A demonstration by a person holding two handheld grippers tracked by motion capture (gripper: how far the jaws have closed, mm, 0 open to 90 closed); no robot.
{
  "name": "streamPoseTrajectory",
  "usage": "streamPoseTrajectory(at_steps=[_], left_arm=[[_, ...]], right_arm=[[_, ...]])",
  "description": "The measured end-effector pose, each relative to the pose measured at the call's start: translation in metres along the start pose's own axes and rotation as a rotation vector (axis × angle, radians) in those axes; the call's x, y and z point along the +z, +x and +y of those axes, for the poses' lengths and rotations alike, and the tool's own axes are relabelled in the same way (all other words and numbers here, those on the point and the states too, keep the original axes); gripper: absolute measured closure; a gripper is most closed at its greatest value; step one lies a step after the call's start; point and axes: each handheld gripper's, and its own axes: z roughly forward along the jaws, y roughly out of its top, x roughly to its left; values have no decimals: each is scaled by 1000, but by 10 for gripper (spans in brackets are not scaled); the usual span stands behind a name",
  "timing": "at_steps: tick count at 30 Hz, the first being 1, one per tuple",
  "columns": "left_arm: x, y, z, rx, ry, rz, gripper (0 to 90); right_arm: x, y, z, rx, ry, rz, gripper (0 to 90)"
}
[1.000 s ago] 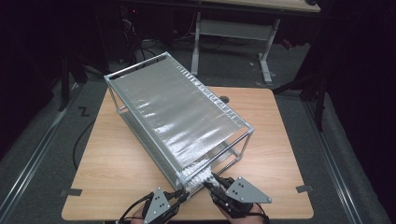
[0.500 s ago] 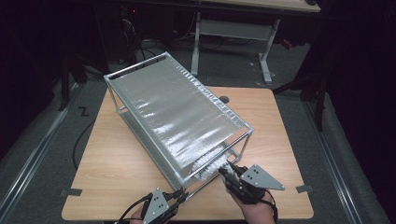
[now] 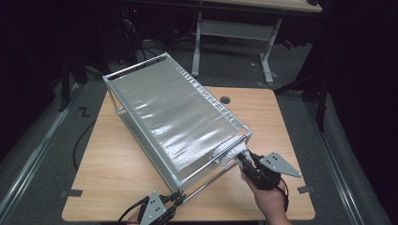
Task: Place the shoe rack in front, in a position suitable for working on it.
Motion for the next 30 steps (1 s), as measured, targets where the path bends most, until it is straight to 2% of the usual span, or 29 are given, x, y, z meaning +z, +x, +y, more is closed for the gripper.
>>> streamPoseTrajectory(at_steps=[5,7,25,30], left_arm=[[-1,0,-1,2,1,2,806],[-1,-1,0,1,-1,2,807],[0,0,0,8,-1,-10,805],[1,0,0,10,-3,-13,805]], right_arm=[[1,-17,-1,23,-3,-65,747],[2,-23,-3,48,5,-69,748],[2,-21,-5,17,13,-77,744],[6,-24,-10,11,41,-84,741]])
